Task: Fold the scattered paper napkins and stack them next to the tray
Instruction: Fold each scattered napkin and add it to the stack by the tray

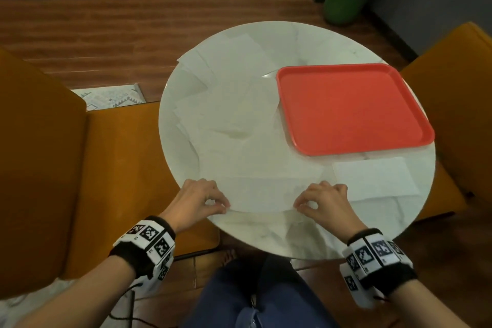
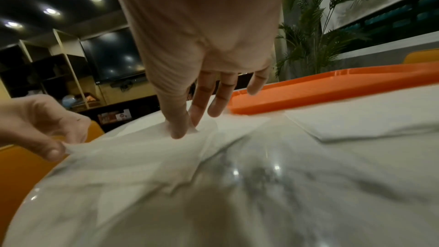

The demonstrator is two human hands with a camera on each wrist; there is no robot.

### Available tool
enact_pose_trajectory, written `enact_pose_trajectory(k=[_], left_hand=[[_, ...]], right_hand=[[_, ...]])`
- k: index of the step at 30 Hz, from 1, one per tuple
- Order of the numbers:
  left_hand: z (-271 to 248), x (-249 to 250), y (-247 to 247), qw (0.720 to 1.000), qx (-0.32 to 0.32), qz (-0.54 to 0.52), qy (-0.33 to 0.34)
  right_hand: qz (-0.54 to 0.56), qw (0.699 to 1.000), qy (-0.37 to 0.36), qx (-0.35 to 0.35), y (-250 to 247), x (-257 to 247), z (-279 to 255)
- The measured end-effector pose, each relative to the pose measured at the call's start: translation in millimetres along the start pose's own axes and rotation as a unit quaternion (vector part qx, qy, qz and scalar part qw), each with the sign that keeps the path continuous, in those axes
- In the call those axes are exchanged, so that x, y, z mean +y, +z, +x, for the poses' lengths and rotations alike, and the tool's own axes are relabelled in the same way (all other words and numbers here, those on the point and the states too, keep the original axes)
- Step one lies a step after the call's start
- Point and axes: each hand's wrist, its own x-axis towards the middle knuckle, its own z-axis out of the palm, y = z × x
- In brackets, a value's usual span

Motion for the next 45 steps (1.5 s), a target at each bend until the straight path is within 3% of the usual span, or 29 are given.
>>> enact_pose_trajectory(k=[9, 13, 15, 21, 27, 33, 38, 41, 45], left_hand=[[-8.4, -0.9, 10.5, 0.993, -0.060, 0.104, -0.019], [1.9, 16.5, 12.2, 0.995, 0.031, 0.090, -0.012], [16.1, 22.1, 22.9, 0.992, 0.031, 0.116, -0.035], [27.1, 16.3, 57.2, 0.956, -0.112, 0.260, -0.080], [25.0, 1.4, 70.2, 0.967, -0.053, 0.237, -0.073], [26.0, -0.3, 71.9, 0.970, -0.046, 0.229, -0.074], [26.1, 0.4, 71.9, 0.968, -0.045, 0.233, -0.075], [25.8, 0.9, 72.0, 0.968, -0.041, 0.237, -0.078], [25.7, -1.3, 73.7, 0.972, -0.034, 0.220, -0.075]], right_hand=[[-0.040, 0.996, 0.033, -0.071, 11.0, -5.7, -8.7], [0.030, 0.999, 0.011, 0.043, 5.4, -20.0, 3.5], [0.062, 0.995, -0.031, 0.075, 13.4, -40.6, 18.1], [0.069, 0.988, -0.091, -0.105, 60.4, -100.1, 33.9], [0.003, 0.996, -0.033, -0.081, 75.5, -62.2, 26.3], [-0.037, 0.995, 0.060, -0.066, 56.0, -13.4, 13.0], [-0.127, 0.990, 0.063, 0.023, 40.0, -23.8, 29.7], [-0.153, 0.986, 0.059, 0.039, 33.7, -35.2, 40.6], [-0.056, 0.991, 0.122, 0.007, 24.4, -34.4, 51.4]])
